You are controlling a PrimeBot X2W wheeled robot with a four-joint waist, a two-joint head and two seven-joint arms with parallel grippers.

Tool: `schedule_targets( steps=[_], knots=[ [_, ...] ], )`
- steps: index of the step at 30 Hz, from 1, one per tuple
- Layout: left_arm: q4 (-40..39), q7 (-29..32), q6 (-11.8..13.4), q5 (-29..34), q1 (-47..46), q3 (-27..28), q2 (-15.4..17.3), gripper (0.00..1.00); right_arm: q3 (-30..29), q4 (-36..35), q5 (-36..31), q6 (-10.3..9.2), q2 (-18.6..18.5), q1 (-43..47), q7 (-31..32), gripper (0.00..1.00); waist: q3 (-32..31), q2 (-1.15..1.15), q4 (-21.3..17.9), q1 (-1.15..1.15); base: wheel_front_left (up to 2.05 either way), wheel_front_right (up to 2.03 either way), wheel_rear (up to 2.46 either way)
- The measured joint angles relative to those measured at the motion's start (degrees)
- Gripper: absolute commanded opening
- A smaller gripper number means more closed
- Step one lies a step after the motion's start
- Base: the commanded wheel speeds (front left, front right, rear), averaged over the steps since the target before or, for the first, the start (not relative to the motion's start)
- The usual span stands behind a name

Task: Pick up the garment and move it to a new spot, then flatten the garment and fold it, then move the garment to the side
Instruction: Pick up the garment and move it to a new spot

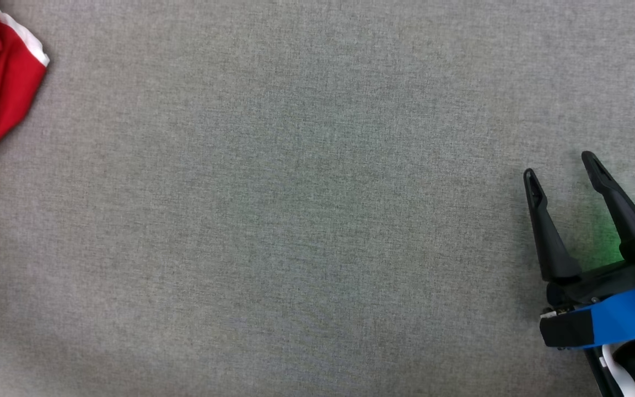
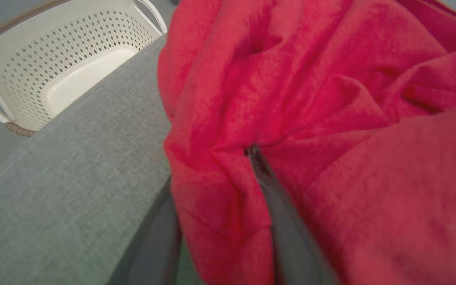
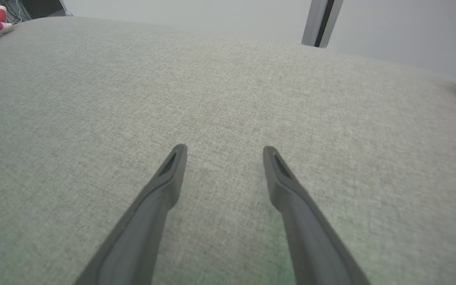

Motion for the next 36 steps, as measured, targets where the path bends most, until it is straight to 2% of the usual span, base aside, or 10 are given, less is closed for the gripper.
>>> schedule_targets(
  steps=[5,12,17,22,26,31,36],
  knots=[
    [-0.4,-2.4,-0.3,0.5,-0.2,-2.1,0.9,0.0,0.4,2.2,0.4,0.0,1.1,-0.1,-1.6,1.0,-2.9,0.01,0.2,0.01,0.0,0.0,0.0],
    [-9.6,-4.9,-0.3,1.3,-0.8,-5.9,7.8,0.0,3.0,8.7,2.5,0.0,2.8,-0.9,-5.1,1.0,-10.3,0.0,0.9,0.0,0.0,0.0,0.0],
    [-17.4,-2.6,-0.3,2.0,-0.7,-8.5,12.7,0.0,3.9,13.2,3.5,0.0,3.4,-1.5,-7.3,1.0,-16.8,0.0,0.4,-0.01,0.0,0.0,0.0],
    [-26.9,2.5,-0.3,3.3,-0.8,-11.9,14.6,0.0,4.1,17.0,5.2,0.0,4.4,-0.8,-9.7,1.0,-23.2,-0.01,-1.3,0.0,0.0,0.0,0.0],
    [-35.2,6.3,-0.3,3.3,-1.6,-15.6,13.0,0.0,4.3,19.1,6.5,0.0,5.0,0.4,-10.9,1.0,-27.3,-0.01,-3.4,-0.01,0.0,0.0,0.0],
    [-45.2,10.2,0.3,3.0,-1.5,-20.8,8.8,0.0,4.1,19.8,7.4,0.0,5.4,1.3,-11.3,1.0,-30.6,-0.01,-7.0,0.0,0.0,0.0,0.0],
    [-49.9,11.7,0.2,1.9,-0.9,-26.6,3.5,0.0,3.9,19.3,7.4,0.0,5.4,1.5,-11.1,1.0,-31.3,-0.01,-11.1,0.01,0.0,0.0,0.0]
  ],
)
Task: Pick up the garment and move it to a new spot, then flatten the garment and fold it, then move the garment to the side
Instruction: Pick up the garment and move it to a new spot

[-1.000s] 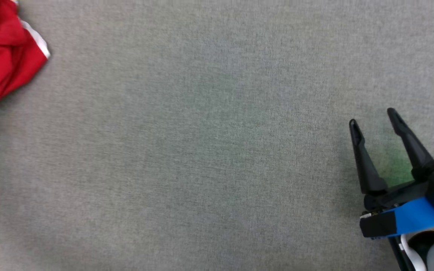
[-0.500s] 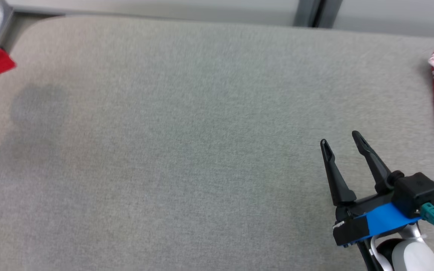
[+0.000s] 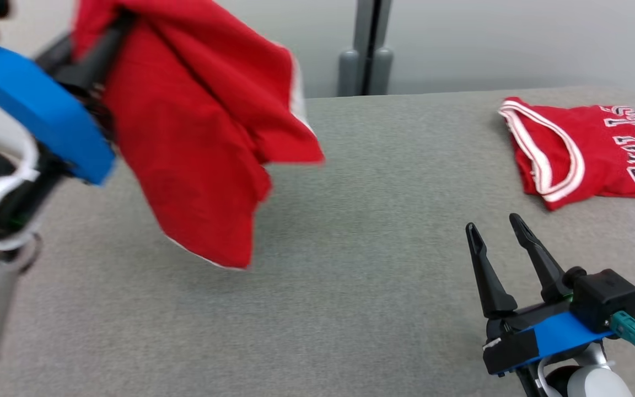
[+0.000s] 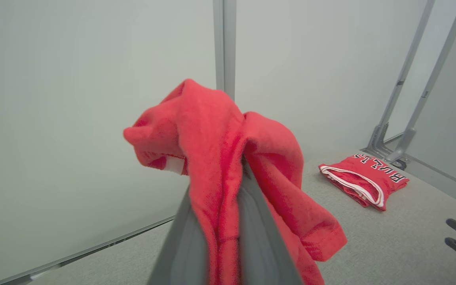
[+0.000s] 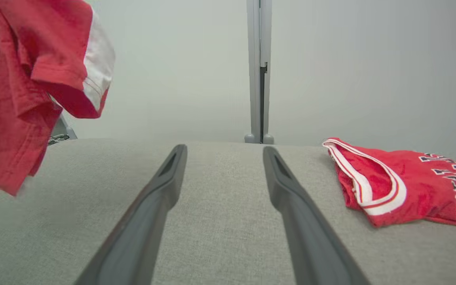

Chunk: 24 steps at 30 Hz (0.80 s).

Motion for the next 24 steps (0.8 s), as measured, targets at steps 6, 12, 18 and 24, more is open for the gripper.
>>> schedule_targets(
  steps=[6,12,18,24],
  knots=[
    [1.0,-3.5,-0.2,-0.8,2.4,-4.8,-7.4,0.0,0.5,-0.5,1.5,0.0,0.0,-0.3,0.0,1.0,1.6,0.01,-5.0,0.01,0.0,0.0,0.0],
    [6.8,-11.3,-0.5,2.1,6.0,-10.8,-11.2,0.0,-0.6,-0.7,1.7,0.0,0.0,-0.5,-0.2,1.0,2.7,0.0,-8.2,0.01,0.0,0.0,0.0],
    [16.1,-16.7,-0.5,4.7,12.5,-17.3,-12.7,0.0,-0.4,-0.8,1.7,0.0,0.1,-0.2,-0.1,1.0,2.6,0.02,-9.1,0.01,0.0,0.0,0.0],
    [24.1,-22.0,-0.5,6.2,15.9,-21.0,-15.8,0.67,-0.4,-0.9,1.3,0.0,0.1,0.3,0.6,1.0,2.2,0.01,-7.8,0.0,0.0,0.0,0.0]
  ],
)
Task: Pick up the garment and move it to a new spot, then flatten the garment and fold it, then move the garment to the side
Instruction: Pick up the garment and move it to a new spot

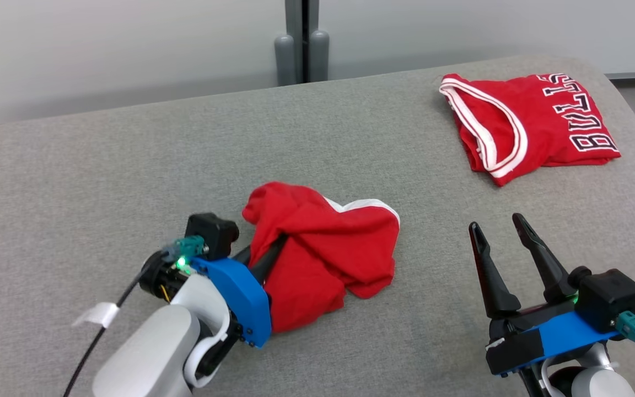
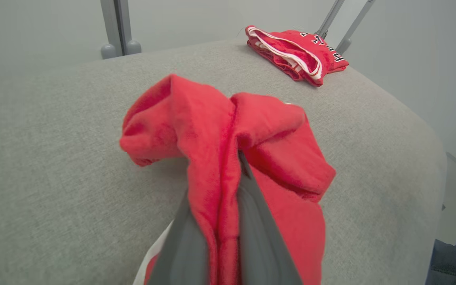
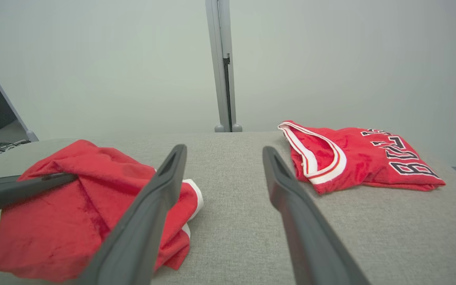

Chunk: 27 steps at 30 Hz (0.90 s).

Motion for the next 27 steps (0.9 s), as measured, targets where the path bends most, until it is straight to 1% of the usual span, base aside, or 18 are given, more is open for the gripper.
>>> schedule_targets(
  steps=[1,5,7,11,16,19,22,25,27],
  knots=[
    [1.0,-0.7,0.0,0.3,0.3,-0.3,-0.5,1.0,0.1,-0.1,0.0,0.0,0.0,0.1,0.1,1.0,-0.2,0.0,0.4,0.0,0.0,0.0,0.0],
    [2.8,-4.3,0.3,0.9,1.2,-0.5,-2.0,1.0,0.1,-0.1,-0.2,0.0,0.0,0.4,0.5,1.0,-1.1,0.0,1.7,0.0,0.0,0.0,0.0],
    [2.4,-6.8,1.3,0.2,2.8,0.6,-2.6,1.0,0.3,-0.1,-0.4,0.0,0.0,0.5,0.8,1.0,-1.8,0.0,2.2,0.0,0.0,0.0,0.0],
    [-0.6,-13.3,4.1,-0.1,6.2,3.4,-2.4,1.0,-0.7,-0.3,-1.3,0.0,0.0,0.7,1.3,1.0,-3.4,0.0,3.3,-0.01,0.0,0.0,0.0],
    [-5.6,-19.9,6.4,-0.7,11.5,7.1,-1.0,1.0,-2.2,-0.6,-1.4,0.0,0.0,1.7,1.6,1.0,-5.1,0.0,4.5,-0.01,0.0,0.0,0.0],
    [-8.4,-21.6,7.7,-0.5,14.4,9.9,0.0,1.0,-3.1,-0.3,-0.9,0.0,0.0,2.2,1.6,1.0,-6.0,-0.01,5.3,-0.01,0.0,0.0,0.0],
    [-10.7,-22.2,8.5,0.3,17.2,13.6,0.5,1.0,-3.6,0.2,-0.4,0.0,0.0,2.8,1.4,1.0,-6.5,0.0,6.1,-0.01,0.0,0.0,0.0],
    [-13.0,-22.4,9.5,3.3,19.4,17.8,0.5,1.0,-3.9,0.9,-0.4,0.0,0.0,3.4,1.0,1.0,-7.0,0.0,7.0,-0.01,0.0,0.0,0.0],
    [-15.0,-22.4,9.9,4.9,21.4,21.2,-0.3,1.0,-4.2,1.4,-0.4,0.0,0.0,4.1,0.6,1.0,-7.3,-0.01,7.5,-0.01,0.0,0.0,0.0]
  ],
)
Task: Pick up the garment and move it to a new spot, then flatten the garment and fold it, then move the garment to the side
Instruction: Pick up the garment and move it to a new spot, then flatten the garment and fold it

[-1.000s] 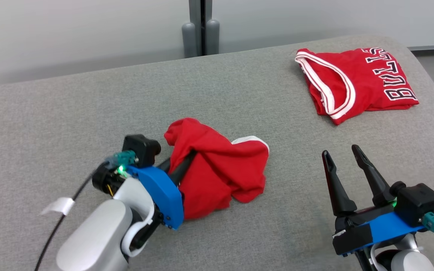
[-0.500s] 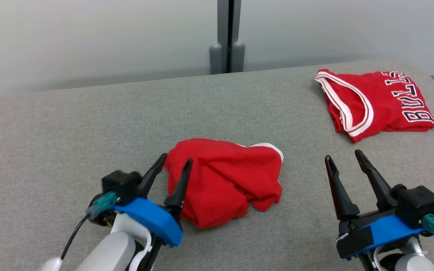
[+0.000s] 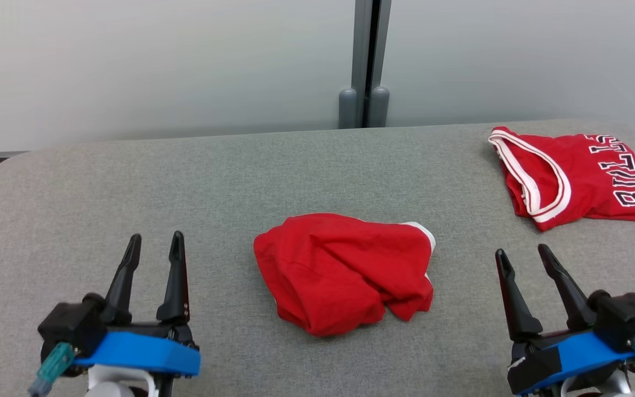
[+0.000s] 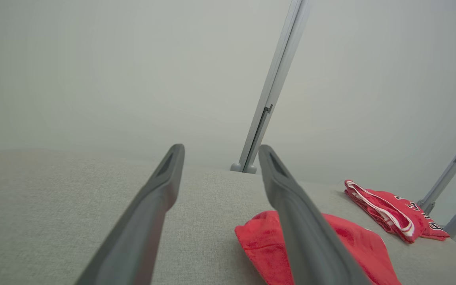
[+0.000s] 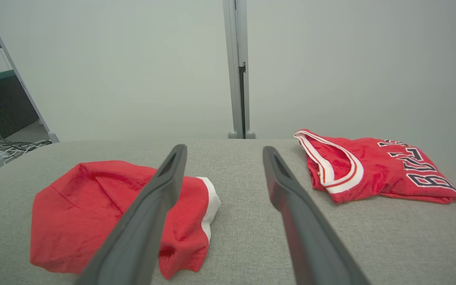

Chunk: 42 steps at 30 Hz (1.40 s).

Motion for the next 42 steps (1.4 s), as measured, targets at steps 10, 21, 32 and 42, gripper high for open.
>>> schedule_targets(
  steps=[10,21,32,42],
  knots=[
    [-0.3,0.0,-1.6,8.9,8.8,8.3,-2.4,1.0,-2.6,3.3,-2.4,0.0,0.0,2.9,-4.4,1.0,-2.4,0.0,2.0,0.0,0.0,0.0,0.0],
    [5.0,0.3,-2.0,11.6,10.8,7.5,-1.8,1.0,-1.9,5.4,-1.2,0.0,0.0,4.2,-4.6,1.0,-3.8,0.01,3.8,0.0,0.0,0.0,0.0],
    [4.8,0.3,-1.7,10.7,10.8,8.3,-1.7,1.0,-1.0,5.6,-0.9,0.0,0.0,4.2,-4.4,1.0,-3.8,0.01,4.3,0.01,0.0,0.0,0.0],
    [3.1,1.1,-1.1,10.6,10.8,8.1,-1.2,1.0,-0.4,5.6,-0.6,0.0,0.0,4.2,-4.3,1.0,-3.5,0.01,4.1,0.01,0.0,0.0,0.0]
  ],
)
